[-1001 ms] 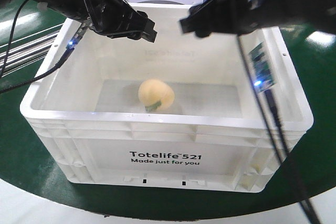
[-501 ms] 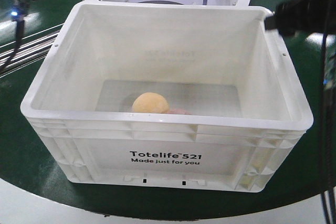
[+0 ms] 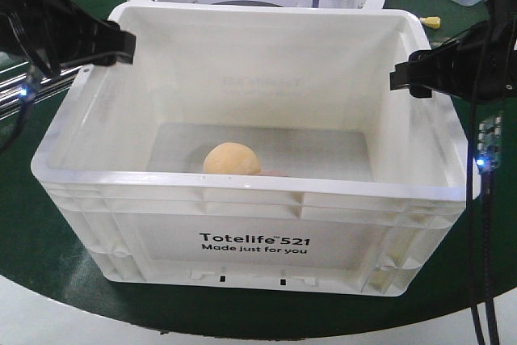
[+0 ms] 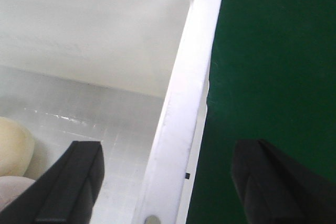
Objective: Place moving items into box and shelve
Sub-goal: 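Move both grippers to the tote's side rims and grip them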
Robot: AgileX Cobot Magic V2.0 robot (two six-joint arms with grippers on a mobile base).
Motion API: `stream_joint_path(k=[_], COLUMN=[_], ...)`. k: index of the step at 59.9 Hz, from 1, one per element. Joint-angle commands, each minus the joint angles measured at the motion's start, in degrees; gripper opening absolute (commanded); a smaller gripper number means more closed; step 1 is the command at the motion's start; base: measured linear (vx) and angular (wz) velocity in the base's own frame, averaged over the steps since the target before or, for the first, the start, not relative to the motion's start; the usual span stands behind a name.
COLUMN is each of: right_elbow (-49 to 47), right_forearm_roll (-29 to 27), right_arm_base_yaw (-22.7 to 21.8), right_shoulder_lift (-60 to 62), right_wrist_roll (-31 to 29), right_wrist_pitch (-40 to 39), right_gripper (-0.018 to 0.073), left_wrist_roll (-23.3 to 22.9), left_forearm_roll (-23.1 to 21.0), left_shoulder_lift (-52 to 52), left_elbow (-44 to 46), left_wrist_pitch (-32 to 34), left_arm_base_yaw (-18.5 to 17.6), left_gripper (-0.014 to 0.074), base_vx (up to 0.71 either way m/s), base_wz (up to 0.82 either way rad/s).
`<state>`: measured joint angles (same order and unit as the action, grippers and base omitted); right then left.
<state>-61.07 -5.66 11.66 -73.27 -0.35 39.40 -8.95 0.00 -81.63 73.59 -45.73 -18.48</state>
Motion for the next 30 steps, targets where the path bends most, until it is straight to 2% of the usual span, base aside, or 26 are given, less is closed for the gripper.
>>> stream_joint_path(k=[1, 10, 17, 30], right_elbow=[-1.59, -1.59, -1.59, -1.59], right_forearm_roll=[-0.71, -0.21, -1.66, -3.05], right_arm_base_yaw=[-0.35, -0.35, -0.35, -0.35], right_shoulder_lift=[0.89, -1.42, -2.95, -3.82], right_wrist_roll=[-0.49, -0.55, -0.55, -0.55], right_wrist_pitch=[-2.81, -2.31, -1.93, 0.27], right_gripper=[0.0564, 0.0564, 0.0564, 0.0515], left_wrist_roll=[-0.63, -0.63, -0.54, -0.59], left_forearm_roll=[-0.82, -0.99, -0.99, -2.53], left_shoulder_lift=[2.27, 2.19, 2.01, 0.20], left_elbow=[0.42, 0.42, 0.42, 0.42], left_wrist_pitch=[3.35, -1.73, -2.28, -5.73], left_arm_base_yaw=[-0.06, -0.06, -0.06, -0.06], left_gripper=[0.0586, 0.0586, 0.0582, 0.0486], base_vx=[0.00, 0.00, 0.00, 0.00], base_wz=[0.00, 0.00, 0.00, 0.00])
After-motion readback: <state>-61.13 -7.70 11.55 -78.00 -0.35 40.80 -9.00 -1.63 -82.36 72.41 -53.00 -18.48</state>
